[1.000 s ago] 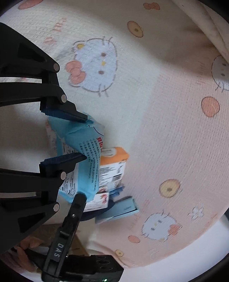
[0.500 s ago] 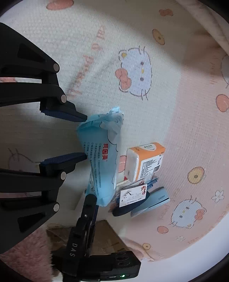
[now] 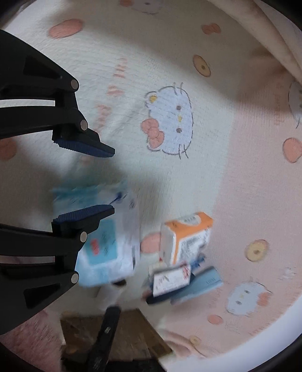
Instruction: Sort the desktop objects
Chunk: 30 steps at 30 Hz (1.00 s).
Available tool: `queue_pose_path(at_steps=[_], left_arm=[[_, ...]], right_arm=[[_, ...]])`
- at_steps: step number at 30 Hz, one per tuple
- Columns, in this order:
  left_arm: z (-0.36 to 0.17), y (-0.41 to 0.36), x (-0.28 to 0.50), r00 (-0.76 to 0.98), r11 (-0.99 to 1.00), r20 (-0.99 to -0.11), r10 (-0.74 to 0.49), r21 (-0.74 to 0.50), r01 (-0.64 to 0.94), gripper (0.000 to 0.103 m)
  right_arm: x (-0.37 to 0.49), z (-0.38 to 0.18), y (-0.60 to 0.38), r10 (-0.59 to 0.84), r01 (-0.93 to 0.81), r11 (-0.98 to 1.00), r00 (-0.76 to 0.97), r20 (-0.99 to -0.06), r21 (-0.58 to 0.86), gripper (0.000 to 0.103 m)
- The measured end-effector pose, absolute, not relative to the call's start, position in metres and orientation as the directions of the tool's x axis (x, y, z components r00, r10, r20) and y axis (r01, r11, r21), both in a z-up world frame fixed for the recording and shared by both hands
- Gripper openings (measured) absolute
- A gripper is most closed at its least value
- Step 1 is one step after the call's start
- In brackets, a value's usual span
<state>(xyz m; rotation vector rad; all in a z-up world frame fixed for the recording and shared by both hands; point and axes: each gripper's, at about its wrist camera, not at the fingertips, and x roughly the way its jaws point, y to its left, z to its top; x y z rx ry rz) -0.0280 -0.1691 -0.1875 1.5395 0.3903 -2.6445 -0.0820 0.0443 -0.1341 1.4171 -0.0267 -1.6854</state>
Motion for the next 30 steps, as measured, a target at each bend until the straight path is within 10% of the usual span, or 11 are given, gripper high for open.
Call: queue_pose_path(at_steps=[10, 15, 30], left_arm=[[-0.195, -0.166, -0.081, -0.518, -0.974, -0.851, 0.090, -0.183, 0.131, 0.041], [-0.202, -0.158, -0.080, -0.500, -0.983, -0.862, 0.084, -0.153, 0.098, 0.012], [-0.210, -0.161, -0.074, -0.473, -0.981, -0.876, 0.094, -0.163, 0.109, 0.011]], right_arm=[[-0.067, -0.144, 0.050, -0.620, 0.546, -0.660, -0.009, -0.785, 0.515, 0.052], [-0.059, -0.146, 0.055, -0.601, 0.570, -0.653, 0.010, -0.799, 0.499, 0.016], [-0.048, -0.183, 0.030, -0.551, 0.546, -0.634, 0.177, -0.815, 0.547, 0.015]])
